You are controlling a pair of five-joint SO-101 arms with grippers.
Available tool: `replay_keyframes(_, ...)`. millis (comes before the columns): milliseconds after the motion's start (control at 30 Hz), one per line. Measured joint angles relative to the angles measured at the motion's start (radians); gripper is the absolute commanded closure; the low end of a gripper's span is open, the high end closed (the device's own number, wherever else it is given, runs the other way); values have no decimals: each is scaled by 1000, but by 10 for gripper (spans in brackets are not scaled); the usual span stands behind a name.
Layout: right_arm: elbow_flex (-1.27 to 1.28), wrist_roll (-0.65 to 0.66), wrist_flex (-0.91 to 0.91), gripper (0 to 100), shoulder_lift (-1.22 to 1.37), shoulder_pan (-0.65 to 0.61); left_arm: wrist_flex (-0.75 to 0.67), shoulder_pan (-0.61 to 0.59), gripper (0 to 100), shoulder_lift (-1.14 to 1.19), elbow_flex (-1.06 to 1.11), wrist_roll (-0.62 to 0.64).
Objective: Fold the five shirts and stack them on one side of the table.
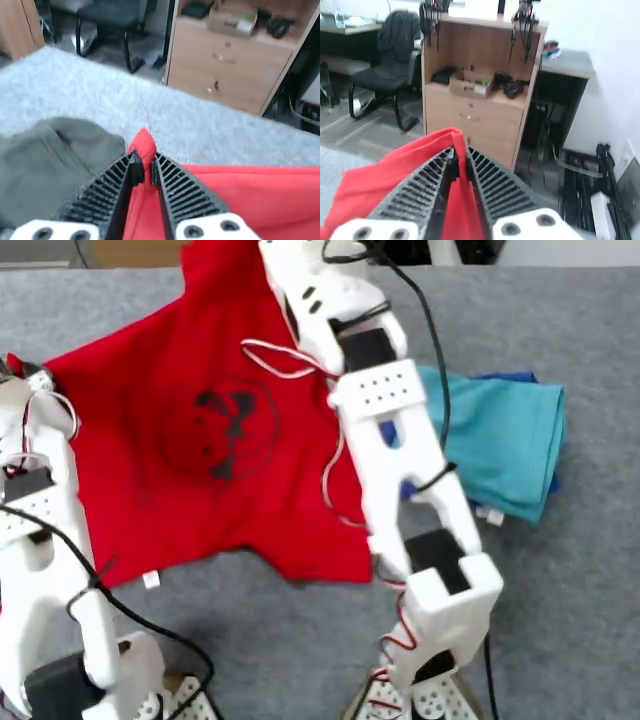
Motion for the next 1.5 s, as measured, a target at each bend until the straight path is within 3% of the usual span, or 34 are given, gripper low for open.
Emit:
replay_keyframes(100, 0, 0, 161, 997, 0, 0, 60, 0, 980, 3, -9, -34)
replay_keyframes(233, 0, 12, 390, 997, 0, 0, 275, 25, 980, 6, -64, -140)
replay_keyframes(467, 0, 391, 713, 998, 0, 0, 586, 25, 980, 6, -110, -232)
replay_keyframes(667, 31, 546, 930, 998, -8, 0, 741, 44, 980, 6, -100, -267)
replay_keyframes(867, 368, 598, 881, 998, -167, 0, 872, 63, 980, 6, -57, -275)
replay_keyframes(1067, 876, 598, 690, 998, -516, 0, 1073, 63, 980, 6, -49, -302)
replay_keyframes(1200, 1117, 598, 664, 998, -764, 20, 1175, 44, 980, 2, -49, -307)
replay_keyframes(1500, 1415, 609, 661, 998, -1099, 25, 1155, 5, 980, -72, -51, -307)
